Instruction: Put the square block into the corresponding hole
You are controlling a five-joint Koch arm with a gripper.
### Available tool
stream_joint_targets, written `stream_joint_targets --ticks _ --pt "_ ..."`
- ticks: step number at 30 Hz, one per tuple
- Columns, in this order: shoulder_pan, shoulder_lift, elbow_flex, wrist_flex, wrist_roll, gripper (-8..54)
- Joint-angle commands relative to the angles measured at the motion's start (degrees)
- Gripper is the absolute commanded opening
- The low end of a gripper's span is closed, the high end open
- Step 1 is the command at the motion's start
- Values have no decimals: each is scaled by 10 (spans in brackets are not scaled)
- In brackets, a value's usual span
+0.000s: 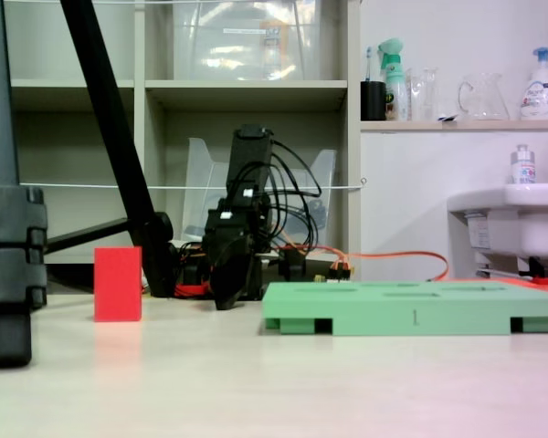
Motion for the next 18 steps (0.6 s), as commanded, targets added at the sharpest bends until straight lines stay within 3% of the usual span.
stream_joint_targets --ticks 1,7,13,18 --pt "11 45 40 23 9 339" --pt "16 45 40 23 29 337" --pt "47 45 26 22 275 312" --pt "91 45 -78 63 421 295"
